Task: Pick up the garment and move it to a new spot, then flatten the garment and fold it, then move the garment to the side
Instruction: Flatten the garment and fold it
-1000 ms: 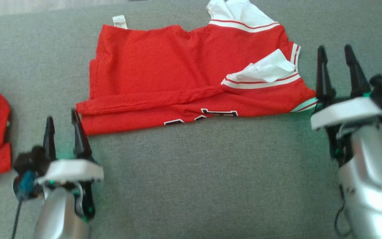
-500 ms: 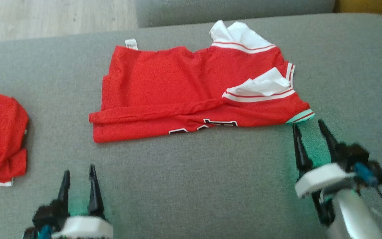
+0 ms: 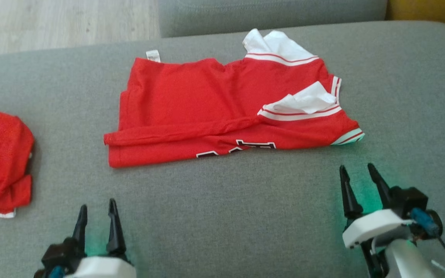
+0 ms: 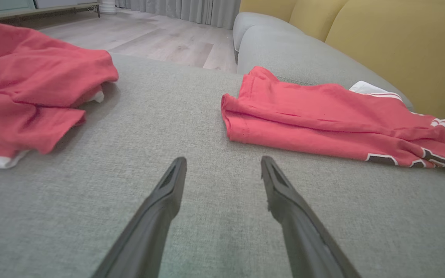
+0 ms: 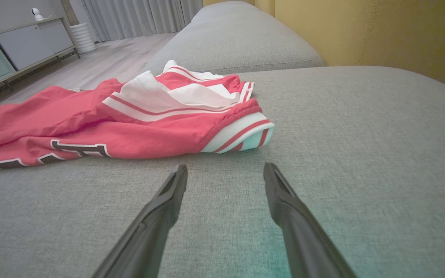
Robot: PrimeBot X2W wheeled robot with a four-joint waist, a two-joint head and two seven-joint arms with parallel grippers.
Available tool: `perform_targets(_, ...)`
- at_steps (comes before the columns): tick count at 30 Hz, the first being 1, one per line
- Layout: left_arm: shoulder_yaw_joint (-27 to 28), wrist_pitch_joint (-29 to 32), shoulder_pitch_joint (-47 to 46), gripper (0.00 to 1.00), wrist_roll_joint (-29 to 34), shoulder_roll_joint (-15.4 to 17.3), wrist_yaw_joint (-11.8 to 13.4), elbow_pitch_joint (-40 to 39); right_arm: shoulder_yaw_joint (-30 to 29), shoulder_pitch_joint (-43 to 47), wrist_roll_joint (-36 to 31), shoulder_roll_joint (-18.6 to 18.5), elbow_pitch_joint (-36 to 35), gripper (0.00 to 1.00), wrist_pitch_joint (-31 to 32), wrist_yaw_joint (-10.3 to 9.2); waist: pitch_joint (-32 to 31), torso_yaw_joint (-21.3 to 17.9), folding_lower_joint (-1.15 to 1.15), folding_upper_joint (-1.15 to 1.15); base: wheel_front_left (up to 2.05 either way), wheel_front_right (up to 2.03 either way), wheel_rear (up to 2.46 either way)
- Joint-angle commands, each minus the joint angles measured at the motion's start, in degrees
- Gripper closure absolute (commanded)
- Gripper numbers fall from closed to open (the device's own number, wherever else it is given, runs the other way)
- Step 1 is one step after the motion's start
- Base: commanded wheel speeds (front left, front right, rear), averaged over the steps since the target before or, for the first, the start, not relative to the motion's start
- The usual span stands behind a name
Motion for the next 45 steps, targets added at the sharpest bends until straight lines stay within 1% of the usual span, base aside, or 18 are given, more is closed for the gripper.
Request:
perform_targets(1, 1.3, -0.3, -3.7, 0.00, -0.4, 0.8, 0.3, -1.5, 1.1, -3.2, 0.6, 0.0, -2.2, 0.00, -0.6, -0.04, 1.4, 0.0, 0.00, 0.00, 0.00, 0.00, 0.00)
perform_targets(6, 0.9, -0.3, -10.5, 0.00, -2.2, 0.8, -0.7, 0.7, 0.8, -6.7, 1.0, 0.0, -3.7, 0.00, -0.6, -0.04, 6.0, 0.1, 0.00, 0.00, 0.00, 0.00, 0.00)
perform_targets(12, 1.5, -0.3, -18.4, 0.00, -4.3, 0.8, -1.8, 7.5, 1.7, -10.1, 1.7, 0.0, -6.1, 0.00, -0.6, -0.04, 10.2, -0.6, 0.00, 0.00, 0.00, 0.00, 0.00)
perform_targets(17, 2.5, -0.3, -21.4, 0.00, -4.4, 0.8, -2.2, 12.3, 1.6, -11.7, 3.2, 0.0, -9.0, 0.00, -0.6, -0.04, 11.8, -1.6, 0.00, 0.00, 0.00, 0.00, 0.00)
perform_targets(21, 2.6, -0.3, -22.1, 0.00, -4.5, 0.8, -3.0, 13.6, 0.8, -12.2, 4.6, 0.0, -10.0, 0.00, -0.6, -0.04, 12.3, -2.0, 0.00, 0.00, 0.00, 0.00, 0.00)
perform_targets(22, 2.4, -0.3, -22.2, 0.18, -4.6, 0.8, -3.2, 14.0, 0.5, -12.4, 5.4, 0.0, -9.8, 0.00, -0.6, -0.04, 12.4, -2.0, 0.00, 0.00, 0.00, 0.00, 0.00)
perform_targets(23, 2.1, -0.3, -22.2, 0.73, -4.7, 0.8, -3.4, 14.2, 0.3, -12.7, 6.3, 0.0, -9.3, 0.00, -0.6, -0.04, 12.4, -2.0, 0.00, 0.00, 0.00, 0.00, 0.00)
perform_targets(24, 1.7, -0.3, -22.2, 1.00, -4.8, 0.8, -3.6, 14.3, 0.5, -13.0, 6.7, 0.0, -8.4, 0.00, -0.6, -0.04, 12.5, -2.1, 0.00, 0.00, 0.00, 0.00, 0.00)
perform_targets(29, -0.5, -0.3, -21.6, 1.00, -5.9, 0.8, -4.2, 14.2, 1.7, -15.5, 9.2, -0.1, -2.6, 0.00, -0.6, -0.04, 12.5, -1.7, 0.00, 0.00, 0.00, 0.00, 0.00)
perform_targets(37, -2.4, -0.3, -20.5, 1.00, -6.6, 0.8, -4.0, 13.0, 3.9, -18.7, 12.1, -1.5, 3.9, 0.02, -0.4, -0.04, 12.3, -1.0, 0.00, 0.00, 0.00, 0.00, 0.00)
perform_targets(38, -2.4, -0.3, -20.4, 1.00, -6.5, 0.8, -4.0, 12.9, 4.4, -19.1, 12.1, -1.8, 4.4, 0.07, -0.4, -0.04, 12.3, -1.0, 0.00, 0.00, 0.00, 0.00, 0.00)
perform_targets(39, -2.4, -0.3, -20.3, 1.00, -6.4, 0.8, -3.9, 12.7, 4.9, -19.4, 12.0, -2.0, 4.9, 0.27, -0.5, -0.04, 12.2, -1.0, 0.00, 0.00, 0.00, 0.00, 0.00)
perform_targets(40, -2.3, -0.3, -20.2, 1.00, -6.3, 0.8, -3.9, 12.5, 5.2, -19.6, 12.1, -2.2, 5.4, 0.39, -0.5, -0.04, 12.1, -1.0, 0.00, 0.00, 0.00, 0.00, 0.00)
perform_targets(41, -2.2, -0.3, -20.0, 1.00, -6.3, 0.8, -3.9, 12.4, 5.5, -19.6, 12.1, -2.3, 6.0, 0.56, -0.5, -0.04, 12.0, -1.1, 0.00, 0.00, 0.00, 0.00, 0.00)
perform_targets(42, -2.1, -0.3, -19.8, 1.00, -6.2, 0.8, -3.9, 12.3, 5.9, -19.5, 12.0, -2.5, 6.6, 0.85, -0.5, -0.04, 11.9, -1.1, 0.00, 0.00, 0.00, 0.00, 0.00)
perform_targets(43, -2.2, -0.3, -19.7, 1.00, -6.2, 0.8, -3.9, 12.3, 6.1, -19.2, 12.1, -2.6, 7.2, 1.00, -0.4, -0.04, 11.7, -1.1, 0.00, 0.00, 0.00, 0.00, 0.00)
perform_targets(45, -2.4, -0.3, -19.2, 1.00, -6.5, 0.8, -3.9, 12.3, 6.7, -18.3, 12.8, -3.0, 8.7, 1.00, -0.4, -0.04, 11.1, -1.2, 0.00, 0.00, 0.00, 0.00, 0.00)
